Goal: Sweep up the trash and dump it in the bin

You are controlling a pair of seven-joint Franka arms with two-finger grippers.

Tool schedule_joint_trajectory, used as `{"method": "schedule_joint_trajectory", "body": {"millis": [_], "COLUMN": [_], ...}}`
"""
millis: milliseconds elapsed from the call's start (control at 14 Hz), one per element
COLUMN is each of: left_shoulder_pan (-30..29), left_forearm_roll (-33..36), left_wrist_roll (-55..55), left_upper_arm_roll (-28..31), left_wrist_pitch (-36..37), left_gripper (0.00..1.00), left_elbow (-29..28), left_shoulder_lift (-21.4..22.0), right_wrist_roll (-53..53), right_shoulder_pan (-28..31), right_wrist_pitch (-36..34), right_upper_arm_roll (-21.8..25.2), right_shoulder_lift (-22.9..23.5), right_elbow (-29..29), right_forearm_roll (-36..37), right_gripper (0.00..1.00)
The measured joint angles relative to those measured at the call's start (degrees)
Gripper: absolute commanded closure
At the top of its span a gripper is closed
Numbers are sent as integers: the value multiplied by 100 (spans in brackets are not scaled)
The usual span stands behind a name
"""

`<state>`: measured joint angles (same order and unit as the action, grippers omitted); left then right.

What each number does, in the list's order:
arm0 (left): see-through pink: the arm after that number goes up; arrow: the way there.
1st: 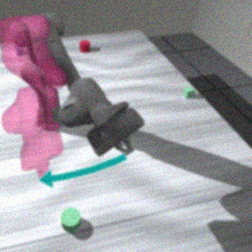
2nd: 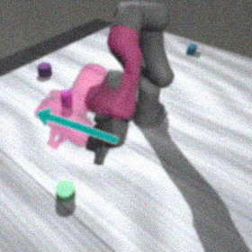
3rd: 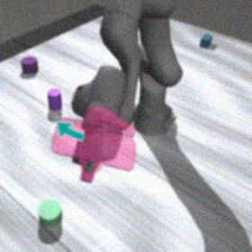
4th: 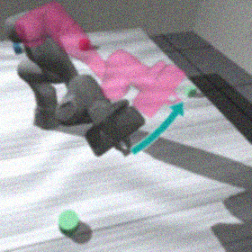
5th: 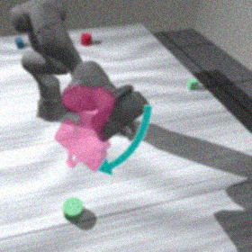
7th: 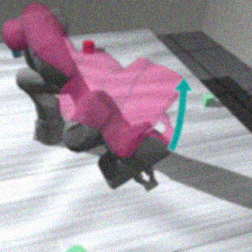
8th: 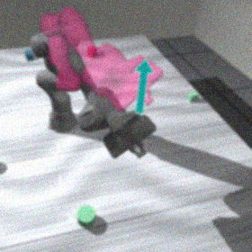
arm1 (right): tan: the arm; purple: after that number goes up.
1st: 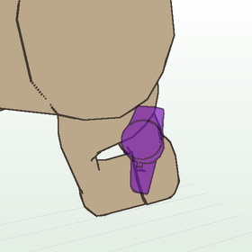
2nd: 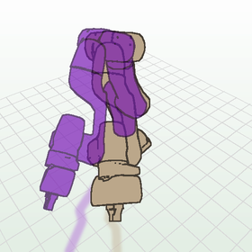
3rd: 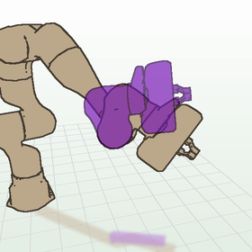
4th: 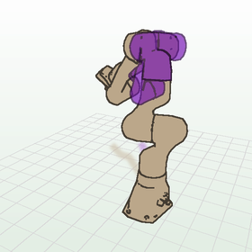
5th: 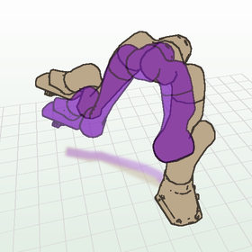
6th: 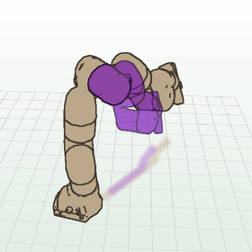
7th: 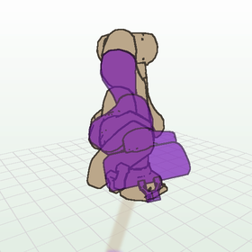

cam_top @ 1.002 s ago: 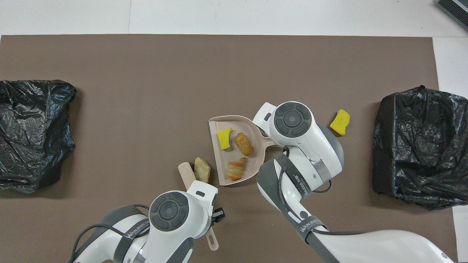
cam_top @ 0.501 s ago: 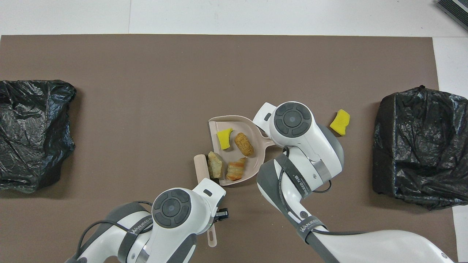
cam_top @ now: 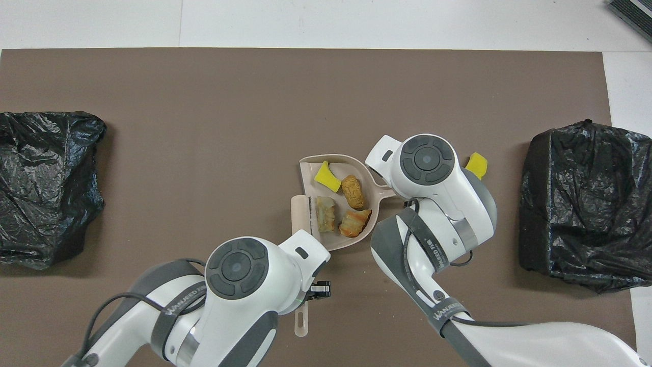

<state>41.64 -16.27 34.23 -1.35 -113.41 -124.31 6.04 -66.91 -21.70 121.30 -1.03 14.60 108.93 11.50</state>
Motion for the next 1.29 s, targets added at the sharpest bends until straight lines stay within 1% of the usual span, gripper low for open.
{"method": "schedule_joint_trajectory", "body": {"millis": [143, 215, 358, 429, 501, 644, 787, 1002, 1288], "left_shoulder_pan": [-177, -200, -178, -106, 33, 415, 649, 745, 745], "left_forearm_roll": [375, 475, 515, 519, 524, 529, 531, 524, 408], "left_wrist_roll": [116, 206, 448, 706, 993, 1307, 1291, 831, 761], "left_upper_arm_roll": [17, 15, -45, -86, -125, -189, -216, -219, -203], "left_wrist_pitch": [524, 624, 660, 600, 392, -197, -410, -535, -788], "left_gripper": [100, 100, 100, 100, 100, 100, 100, 100, 100], "left_elbow": [238, 278, 237, 180, 84, -265, -518, -720, -851], "left_shoulder_lift": [240, 320, 389, 365, 308, 128, -4, -120, -137], "right_wrist_roll": [-1, -6, -124, -237, -377, -559, -571, -776, -1625], "right_shoulder_pan": [108, 158, 256, 349, 500, 874, 1229, 1932, 3099], "right_wrist_pitch": [-138, -278, -621, -733, -814, -959, -1059, -1091, -1091], "right_upper_arm_roll": [3, 6, 4, 6, 8, 21, 39, 57, 85], "right_shoulder_lift": [-105, -152, -225, -248, -269, -312, -388, -526, -548], "right_elbow": [-41, -112, -350, -454, -542, -716, -853, -910, -958], "right_forearm_roll": [0, 0, -21, -91, -212, -354, -369, -431, -848], "right_gripper": [100, 100, 100, 100, 100, 100, 100, 100, 100]}}
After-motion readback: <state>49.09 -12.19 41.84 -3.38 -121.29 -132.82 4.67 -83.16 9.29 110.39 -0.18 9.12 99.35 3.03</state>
